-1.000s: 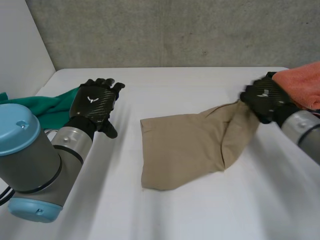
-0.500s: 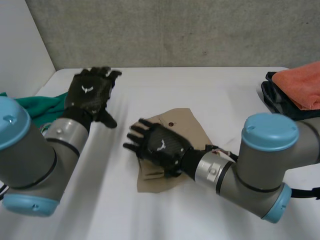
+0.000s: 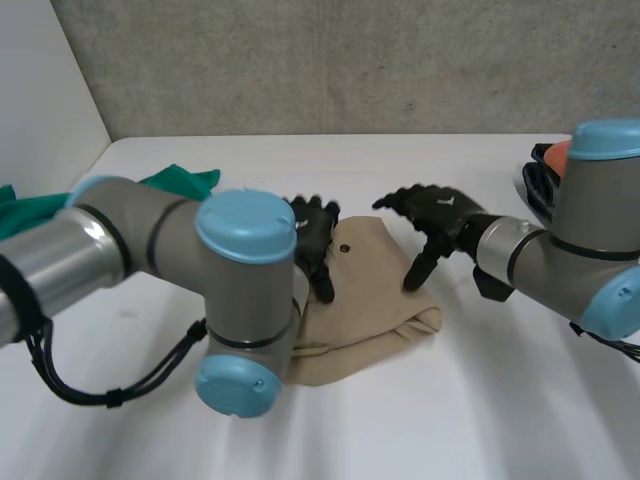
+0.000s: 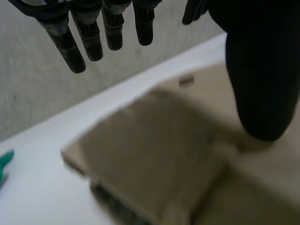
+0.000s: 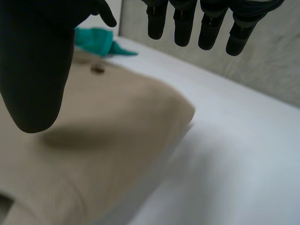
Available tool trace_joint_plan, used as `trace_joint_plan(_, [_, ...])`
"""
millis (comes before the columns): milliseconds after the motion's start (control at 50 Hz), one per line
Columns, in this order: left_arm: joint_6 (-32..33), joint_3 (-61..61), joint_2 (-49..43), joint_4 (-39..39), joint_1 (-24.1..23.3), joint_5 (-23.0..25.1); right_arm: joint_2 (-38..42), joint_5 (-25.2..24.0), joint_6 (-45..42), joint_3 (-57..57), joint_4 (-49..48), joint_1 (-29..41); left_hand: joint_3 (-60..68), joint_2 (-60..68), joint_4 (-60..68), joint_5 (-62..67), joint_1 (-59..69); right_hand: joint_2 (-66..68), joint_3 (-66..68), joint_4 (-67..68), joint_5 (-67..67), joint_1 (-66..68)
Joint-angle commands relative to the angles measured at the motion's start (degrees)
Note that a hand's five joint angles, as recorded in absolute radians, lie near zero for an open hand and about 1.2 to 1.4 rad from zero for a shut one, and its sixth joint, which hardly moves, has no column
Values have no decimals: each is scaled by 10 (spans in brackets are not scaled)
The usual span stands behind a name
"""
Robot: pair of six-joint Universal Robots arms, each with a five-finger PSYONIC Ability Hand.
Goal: Fold the laundry.
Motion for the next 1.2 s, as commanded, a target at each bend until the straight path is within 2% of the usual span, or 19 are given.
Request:
trace_joint_plan(20, [2, -22, -34, -37, 5, -40, 93, -23, -77, -32, 20, 4, -10, -5, -3, -13, 0, -24, -21, -25, -28, -41])
trace_joint_plan(180, [1, -48, -32, -54, 15, -35, 113, -9, -183, -35, 18, 5, -5, 0, 2, -8, 5, -24, -21, -25, -28, -41])
trace_joint_plan(260, [2, -42, -12, -53, 14, -35, 79, 7, -202, -18, 7, 6, -1, 3, 6, -5, 9, -24, -21, -25, -28, -41])
trace_joint_plan(340, [10, -33, 46, -52, 19, -20, 17, 15, -199, 36, -44, 9, -3, 2, 4, -7, 7, -24, -21, -25, -28, -41])
trace_joint_plan(420, [34, -29, 99, -45, 32, 54, -44, 20, -198, 120, -133, 14, -1, 3, 6, -5, 9, -24, -21, -25, -28, -41])
trace_joint_plan(440, [47, -24, 118, -45, 44, 98, -67, 26, -198, 156, -166, 17, 0, 5, 7, -3, 11, -24, -21, -25, -28, -41])
trace_joint_plan(500, [64, -16, 142, -48, 64, 169, -113, 31, -198, 229, -206, 30, 2, 7, 9, -2, 12, -24, -21, -25, -28, -41])
trace_joint_plan(520, [70, -10, 151, -51, 71, 222, -122, 31, -197, 248, -211, 35, 4, 8, 11, 0, 14, -24, -21, -25, -28, -41])
trace_joint_plan(580, [72, 1, 156, -55, 79, 301, -139, 29, -190, 318, -231, 50, 19, 23, 26, 15, 29, -24, -21, -25, -28, -41])
trace_joint_plan(600, [72, 5, 159, -62, 82, 354, -140, 29, -186, 334, -239, 54, 22, 27, 29, 18, 32, -24, -21, -25, -28, -41])
trace_joint_plan(680, [69, 16, 158, -93, 90, 457, -137, 32, -176, 396, -307, 78, 22, 27, 29, 19, 32, -24, -21, -25, -28, -41])
trace_joint_plan(720, [69, 22, 156, -106, 93, 479, -136, 35, -175, 413, -340, 83, 21, 25, 27, 17, 31, -24, -21, -25, -28, -41])
trace_joint_plan(800, [69, 26, 153, -115, 94, 485, -101, 54, -175, 418, -418, 100, 22, 27, 29, 18, 32, -24, -21, -25, -28, -41])
trace_joint_plan(960, [69, 24, 147, -115, 94, 477, -17, 87, -182, 359, -470, 116, 19, 23, 26, 15, 29, -24, -21, -25, -28, -41])
trace_joint_plan(1020, [69, 22, 148, -114, 94, 471, 4, 91, -182, 339, -483, 119, 19, 23, 26, 15, 29, 64, 67, 63, 60, 47])
trace_joint_plan(1040, [69, 23, 148, -114, 94, 467, 12, 93, -182, 325, -494, 121, 19, 23, 26, 15, 29, 156, 159, 155, 152, 139])
trace_joint_plan(1080, [69, 23, 149, -114, 94, 465, 17, 94, -179, 313, -502, 122, 19, 23, 26, 15, 29, 217, 220, 216, 213, 200])
trace_joint_plan(1100, [69, 23, 149, -114, 94, 464, 20, 95, -176, 301, -508, 122, 19, 23, 26, 15, 29, 306, 308, 304, 302, 288])
trace_joint_plan(1200, [69, 23, 152, -114, 96, 462, 43, 96, -174, 254, -503, 126, 19, 23, 26, 15, 29, 342, 345, 341, 338, 325])
